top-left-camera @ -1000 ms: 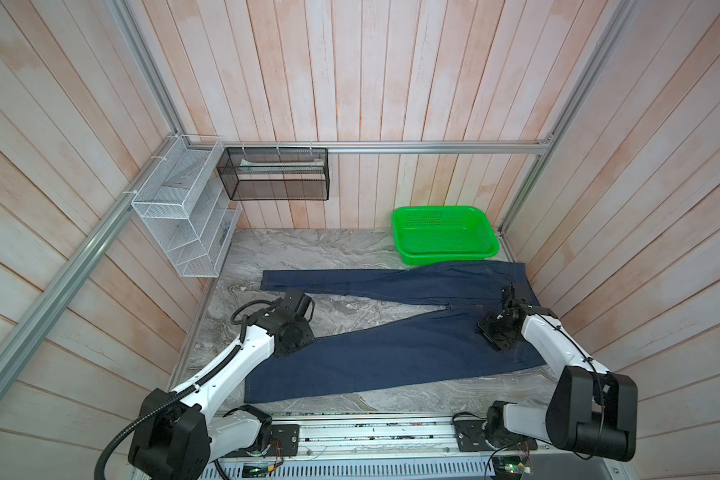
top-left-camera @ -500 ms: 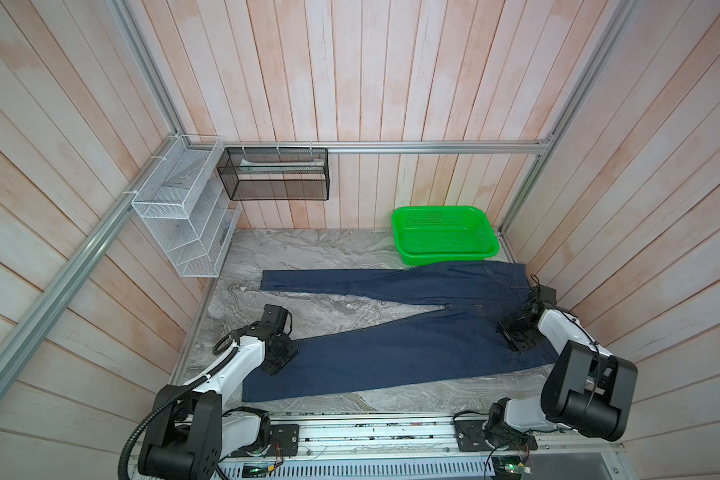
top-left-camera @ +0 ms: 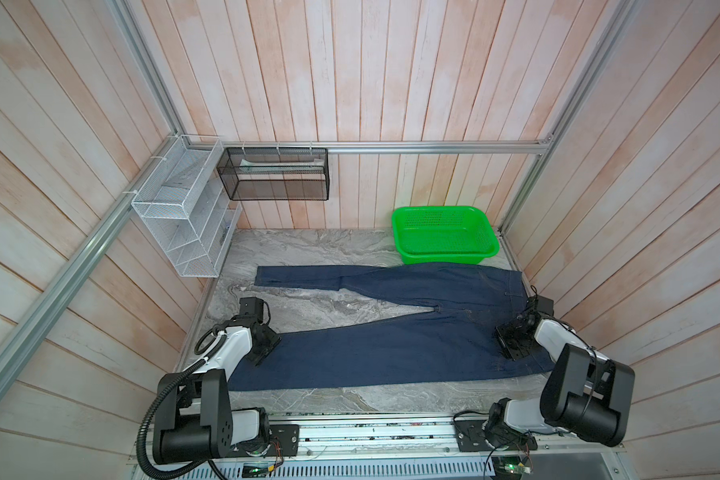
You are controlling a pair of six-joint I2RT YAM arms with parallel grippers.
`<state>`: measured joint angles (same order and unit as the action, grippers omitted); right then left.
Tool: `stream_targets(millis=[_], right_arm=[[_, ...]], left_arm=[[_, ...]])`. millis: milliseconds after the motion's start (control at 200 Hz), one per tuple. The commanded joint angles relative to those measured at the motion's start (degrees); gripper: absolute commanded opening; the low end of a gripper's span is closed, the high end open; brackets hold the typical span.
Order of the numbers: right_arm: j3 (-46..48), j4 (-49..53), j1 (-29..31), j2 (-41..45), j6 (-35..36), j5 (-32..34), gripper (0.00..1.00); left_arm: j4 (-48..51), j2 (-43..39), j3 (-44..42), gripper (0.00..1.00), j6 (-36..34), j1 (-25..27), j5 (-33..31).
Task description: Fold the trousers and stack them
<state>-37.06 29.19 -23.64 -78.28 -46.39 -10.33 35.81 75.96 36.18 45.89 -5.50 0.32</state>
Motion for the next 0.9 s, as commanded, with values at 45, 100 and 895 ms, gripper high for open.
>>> stream_targets(millis=[45,100,895], right_arm=[[7.9,5.2,-1.9,3.8,-3.9,2.1,0.42],[9.5,6.7,-2.6,6.0,-4.0,3.1,0.42],[-16.1,-0.2,16.0,-5.5,-9.2,-2.3,0.37]], left_arm=[[1.5,1.9,-1.3,0.60,-1.9,-2.3,-2.8],[1.5,1.7,-1.4,0.61,-2.0,-2.8,-2.8],[-2.6,4.7,22.7,0.61,-5.2,7.5,-0.6]])
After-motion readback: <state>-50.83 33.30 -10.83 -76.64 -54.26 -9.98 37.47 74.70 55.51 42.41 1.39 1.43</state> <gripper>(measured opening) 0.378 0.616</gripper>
